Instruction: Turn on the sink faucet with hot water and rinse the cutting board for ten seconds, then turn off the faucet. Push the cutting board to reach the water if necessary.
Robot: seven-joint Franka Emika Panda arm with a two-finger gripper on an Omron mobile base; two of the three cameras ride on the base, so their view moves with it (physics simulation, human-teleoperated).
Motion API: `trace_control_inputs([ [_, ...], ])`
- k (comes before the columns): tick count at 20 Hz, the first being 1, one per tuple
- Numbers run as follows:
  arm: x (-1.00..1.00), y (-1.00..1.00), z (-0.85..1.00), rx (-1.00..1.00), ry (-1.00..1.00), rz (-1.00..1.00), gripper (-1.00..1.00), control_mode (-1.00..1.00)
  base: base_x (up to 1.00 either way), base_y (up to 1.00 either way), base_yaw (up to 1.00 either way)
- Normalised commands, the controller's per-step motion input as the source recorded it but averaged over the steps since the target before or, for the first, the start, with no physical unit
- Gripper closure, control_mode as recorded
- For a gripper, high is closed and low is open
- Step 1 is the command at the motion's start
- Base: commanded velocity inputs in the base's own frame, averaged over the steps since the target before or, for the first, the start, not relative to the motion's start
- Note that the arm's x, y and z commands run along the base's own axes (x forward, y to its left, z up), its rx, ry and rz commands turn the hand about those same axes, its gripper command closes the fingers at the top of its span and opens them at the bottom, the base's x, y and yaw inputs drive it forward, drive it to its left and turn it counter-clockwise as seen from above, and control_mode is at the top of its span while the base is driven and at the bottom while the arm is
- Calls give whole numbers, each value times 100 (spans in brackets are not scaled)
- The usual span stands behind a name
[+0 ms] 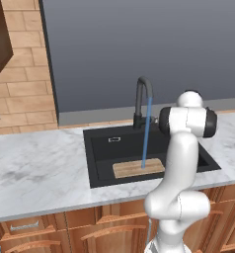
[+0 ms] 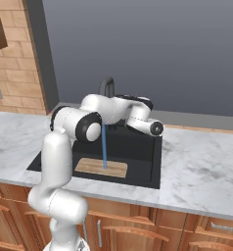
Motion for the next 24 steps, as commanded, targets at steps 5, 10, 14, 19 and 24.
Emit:
trace_control_inputs([
  [5,20,0,-4,0,0,7,100,-100,0,0,0],
  [10,22,1,0,0,0,2,100,-100,0,0,0],
  [14,15,6,0,0,0,0,100,-100,0,0,0],
  [19,0,4,0,0,0,0,100,-100,0,0,0],
  [24,0,0,0,0,0,0,100,-100,0,0,0],
])
